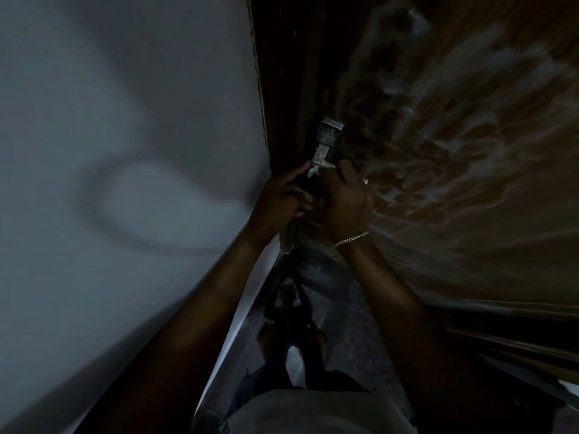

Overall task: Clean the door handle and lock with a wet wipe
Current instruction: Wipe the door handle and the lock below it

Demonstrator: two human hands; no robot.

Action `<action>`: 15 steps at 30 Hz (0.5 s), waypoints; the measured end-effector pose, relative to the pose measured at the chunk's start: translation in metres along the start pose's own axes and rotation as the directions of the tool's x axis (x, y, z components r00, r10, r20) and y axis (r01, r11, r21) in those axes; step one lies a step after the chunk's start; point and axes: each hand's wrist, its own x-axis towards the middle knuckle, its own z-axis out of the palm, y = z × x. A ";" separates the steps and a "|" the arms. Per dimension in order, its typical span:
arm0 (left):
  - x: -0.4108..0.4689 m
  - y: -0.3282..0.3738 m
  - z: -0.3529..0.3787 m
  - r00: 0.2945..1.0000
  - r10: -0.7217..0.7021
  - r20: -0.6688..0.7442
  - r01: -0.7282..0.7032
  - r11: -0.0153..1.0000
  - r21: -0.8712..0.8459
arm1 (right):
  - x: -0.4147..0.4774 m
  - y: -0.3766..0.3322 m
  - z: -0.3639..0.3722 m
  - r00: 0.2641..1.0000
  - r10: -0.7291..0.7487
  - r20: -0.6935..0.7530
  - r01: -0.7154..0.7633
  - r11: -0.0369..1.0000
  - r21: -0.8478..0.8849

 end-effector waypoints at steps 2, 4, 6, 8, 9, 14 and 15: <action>0.000 0.000 0.000 1.000 0.019 0.000 -0.019 1.000 0.013 | 0.003 -0.005 0.002 0.999 0.007 0.054 -0.008 1.000 0.024; 0.001 0.000 -0.001 1.000 0.027 -0.002 -0.027 1.000 0.014 | 0.002 -0.006 0.004 0.993 0.021 0.112 -0.028 0.998 0.055; 0.001 0.001 -0.002 1.000 0.015 0.000 -0.015 1.000 0.004 | -0.002 -0.002 0.003 0.989 0.049 0.139 -0.058 0.997 0.057; 0.001 0.002 -0.001 1.000 0.008 0.004 -0.008 1.000 -0.002 | -0.001 0.000 0.003 0.992 0.074 0.104 -0.079 0.996 0.049; 0.002 0.003 -0.002 1.000 0.009 0.004 -0.009 1.000 -0.001 | 0.001 -0.002 0.004 0.995 0.074 0.068 -0.077 0.996 0.047; 0.000 0.004 -0.001 0.999 0.038 0.010 -0.038 0.999 0.018 | 0.005 -0.014 0.011 0.999 0.033 0.028 -0.034 0.998 0.052; -0.001 0.003 0.000 0.999 0.027 0.023 -0.028 0.999 0.030 | 0.003 -0.011 0.010 0.998 0.048 0.029 -0.049 0.997 0.053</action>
